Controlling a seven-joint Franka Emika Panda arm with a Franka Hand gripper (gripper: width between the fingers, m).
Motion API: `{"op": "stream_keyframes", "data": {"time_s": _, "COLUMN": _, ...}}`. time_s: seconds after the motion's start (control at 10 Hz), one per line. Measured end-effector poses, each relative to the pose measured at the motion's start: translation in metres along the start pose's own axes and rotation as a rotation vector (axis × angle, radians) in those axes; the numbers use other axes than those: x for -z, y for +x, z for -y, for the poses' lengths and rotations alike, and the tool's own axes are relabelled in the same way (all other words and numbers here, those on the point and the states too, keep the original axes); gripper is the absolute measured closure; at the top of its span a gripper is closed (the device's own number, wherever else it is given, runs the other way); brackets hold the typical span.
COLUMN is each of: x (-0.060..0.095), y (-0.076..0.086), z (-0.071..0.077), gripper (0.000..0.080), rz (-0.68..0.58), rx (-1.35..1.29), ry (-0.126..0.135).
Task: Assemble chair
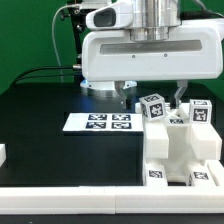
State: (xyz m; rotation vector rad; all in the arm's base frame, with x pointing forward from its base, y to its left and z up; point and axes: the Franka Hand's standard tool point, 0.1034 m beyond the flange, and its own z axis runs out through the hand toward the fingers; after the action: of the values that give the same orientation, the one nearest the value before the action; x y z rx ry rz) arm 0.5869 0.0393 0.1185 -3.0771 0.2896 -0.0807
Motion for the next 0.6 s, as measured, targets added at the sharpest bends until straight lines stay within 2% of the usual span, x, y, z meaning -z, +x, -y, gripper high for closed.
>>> {"op": "stream_keyframes", "data": {"time_s": 0.1, "x": 0.0000, "y": -0.0001, "z": 0.0006, "gripper": 0.0408, "rz": 0.000, "rx": -0.077, "ry": 0.002}}
{"op": "stream_keyframes", "data": {"time_s": 0.2, "x": -0.0001, "y": -0.0001, "z": 0.0007, "gripper": 0.0518, "rz": 0.000, "rx": -0.163, "ry": 0.002}}
{"op": "stream_keyframes", "data": {"time_s": 0.5, "x": -0.0004, "y": 0.0000, "z": 0.0008, "gripper": 0.0518, "rz": 0.000, "rx": -0.366, "ry": 0.001}}
{"op": "stream_keyframes", "data": {"time_s": 0.6, "x": -0.0008, "y": 0.0011, "z": 0.0023, "gripper": 0.0518, "rz": -0.001, "rx": -0.575, "ry": -0.001}}
